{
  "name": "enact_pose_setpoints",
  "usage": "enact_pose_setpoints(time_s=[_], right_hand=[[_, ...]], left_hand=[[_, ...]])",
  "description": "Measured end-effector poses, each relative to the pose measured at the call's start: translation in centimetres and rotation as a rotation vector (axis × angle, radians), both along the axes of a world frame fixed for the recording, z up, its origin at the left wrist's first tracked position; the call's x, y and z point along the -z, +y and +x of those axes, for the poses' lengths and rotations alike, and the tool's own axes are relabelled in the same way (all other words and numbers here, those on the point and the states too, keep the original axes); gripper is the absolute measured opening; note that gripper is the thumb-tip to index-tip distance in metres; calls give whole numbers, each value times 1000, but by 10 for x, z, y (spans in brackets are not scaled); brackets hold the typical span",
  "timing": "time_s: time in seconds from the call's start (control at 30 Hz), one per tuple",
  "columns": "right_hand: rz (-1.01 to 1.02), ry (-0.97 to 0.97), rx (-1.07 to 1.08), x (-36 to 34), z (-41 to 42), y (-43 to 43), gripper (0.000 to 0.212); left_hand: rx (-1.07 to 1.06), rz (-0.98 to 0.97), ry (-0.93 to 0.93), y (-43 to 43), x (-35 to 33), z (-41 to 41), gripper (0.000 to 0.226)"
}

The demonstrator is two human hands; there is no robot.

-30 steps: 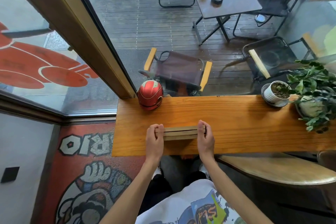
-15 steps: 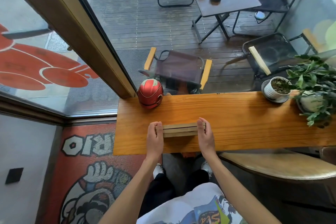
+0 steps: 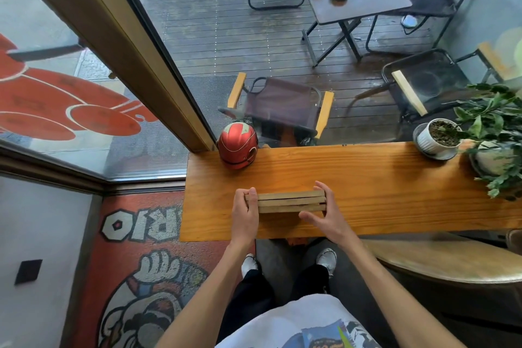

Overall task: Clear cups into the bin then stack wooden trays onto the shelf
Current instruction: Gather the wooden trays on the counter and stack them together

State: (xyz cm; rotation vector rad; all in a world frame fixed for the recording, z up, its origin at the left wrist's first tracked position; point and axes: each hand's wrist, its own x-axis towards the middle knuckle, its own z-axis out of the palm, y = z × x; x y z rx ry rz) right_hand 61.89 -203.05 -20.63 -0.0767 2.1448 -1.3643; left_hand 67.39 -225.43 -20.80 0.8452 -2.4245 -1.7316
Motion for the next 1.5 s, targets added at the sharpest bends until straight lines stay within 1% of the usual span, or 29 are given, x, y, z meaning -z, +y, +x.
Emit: enact_pose_setpoints(time_s=[0.07, 0.13, 0.17, 0.23, 0.3, 0.33, 0.37, 0.47, 0.53, 0.6, 0.7, 0.87, 0.93, 1.0, 1.07, 1.13, 1.2, 1.27, 1.33, 1.5], right_hand=[[56, 65, -92, 9, -5, 10, 86], [140, 184, -105, 14, -10, 13, 68], [165, 229, -102, 14, -13, 14, 62], [175, 253, -107, 12, -16, 14, 58], [193, 274, -125, 12, -17, 15, 58], [205, 286, -131, 13, -17, 15, 58], [216, 293, -130, 15, -18, 16, 58], [225, 299, -136, 19, -18, 16, 58], [213, 261, -129, 23, -22, 17, 56], [193, 225, -112, 28, -25, 15, 55], [165, 201, -93, 43, -31, 11, 56], [200, 146, -90, 68, -33, 9, 54], [202, 146, -80, 75, -34, 8, 52], [177, 87, -70, 73, -45, 6, 54], [158, -10, -61, 61, -62, 4, 55], [163, -30, -50, 48, -72, 2, 54], [157, -79, 37, 43, -74, 1, 47], [153, -180, 159, 46, -72, 2, 40], [163, -255, 254, 55, -68, 3, 41], [170, -360, 394, 70, -48, 10, 37]], left_hand=[[4, 24, 6, -1, -1, 0, 42], [30, 63, -6, -3, 1, 4, 45], [77, 83, -23, -7, 3, 7, 48], [264, 110, -57, -19, 5, 11, 63], [464, 51, -29, -36, 12, 14, 80], [541, -4, -1, -43, 16, 15, 82], [582, -53, 17, -49, 21, 15, 79], [528, -80, 27, -54, 35, 14, 61], [495, -90, 65, -51, 39, 10, 48], [476, -98, 88, -51, 42, 6, 41], [461, -109, 68, -50, 44, 3, 41], [485, -116, 4, -50, 66, 3, 50], [476, -117, -14, -50, 75, 0, 47], [446, -117, -25, -51, 73, -12, 45], [419, -41, -131, -52, 60, -29, 51], [400, 71, -317, -56, 48, -43, 56], [370, 164, -428, -53, 42, -53, 54], [287, 218, -482, -43, 43, -59, 50], [217, 243, -518, -32, 52, -59, 47], [185, 208, -556, -7, 72, -40, 44]])
